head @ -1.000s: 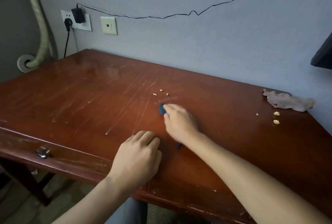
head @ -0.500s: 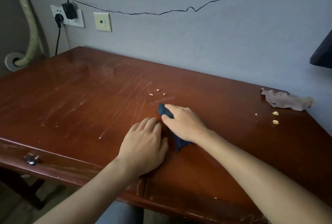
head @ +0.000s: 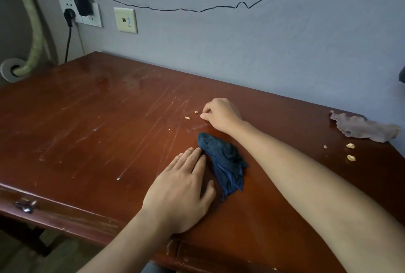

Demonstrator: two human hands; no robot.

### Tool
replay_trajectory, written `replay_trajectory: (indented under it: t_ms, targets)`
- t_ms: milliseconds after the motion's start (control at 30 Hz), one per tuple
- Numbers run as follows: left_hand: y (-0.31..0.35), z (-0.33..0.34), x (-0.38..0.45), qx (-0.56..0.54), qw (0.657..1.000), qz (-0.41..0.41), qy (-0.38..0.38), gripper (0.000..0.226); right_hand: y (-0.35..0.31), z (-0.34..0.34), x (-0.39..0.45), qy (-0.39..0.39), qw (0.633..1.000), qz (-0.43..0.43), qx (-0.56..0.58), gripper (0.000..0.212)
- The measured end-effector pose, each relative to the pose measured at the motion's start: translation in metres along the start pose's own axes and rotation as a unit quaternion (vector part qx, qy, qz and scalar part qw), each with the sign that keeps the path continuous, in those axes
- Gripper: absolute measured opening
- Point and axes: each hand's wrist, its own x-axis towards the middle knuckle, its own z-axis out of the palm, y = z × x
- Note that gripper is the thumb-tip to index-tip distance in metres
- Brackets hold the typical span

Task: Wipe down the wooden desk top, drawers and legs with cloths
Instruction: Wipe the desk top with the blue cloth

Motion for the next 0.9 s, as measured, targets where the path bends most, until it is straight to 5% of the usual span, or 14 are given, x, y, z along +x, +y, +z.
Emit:
replay_trajectory:
  t_ms: [333, 533, 700, 900]
  targets:
    - [-0.003, 0.006, -0.002, 0.031, 0.997, 0.052, 0.04, 0.065, 0.063, -0.021, -0.065, 0.064, 0.997, 0.03, -0.025, 0.016]
    - [0.017, 0.012, 0.005, 0.06, 0.994, 0.08, 0.044, 0.052, 0.167, -0.065, -0.147, 0.092, 0.982, 0.159, -0.047, 0.01]
    - [0.038, 0.017, 0.013, 0.028, 0.997, 0.056, -0.04, 0.08, 0.234, -0.086, -0.189, 0.106, 0.953, 0.279, -0.053, 0.007]
    - [0.038, 0.018, 0.01, 0.015, 0.997, 0.043, -0.055, 0.087, 0.252, -0.092, -0.196, 0.11, 0.946, 0.303, -0.034, 0.012]
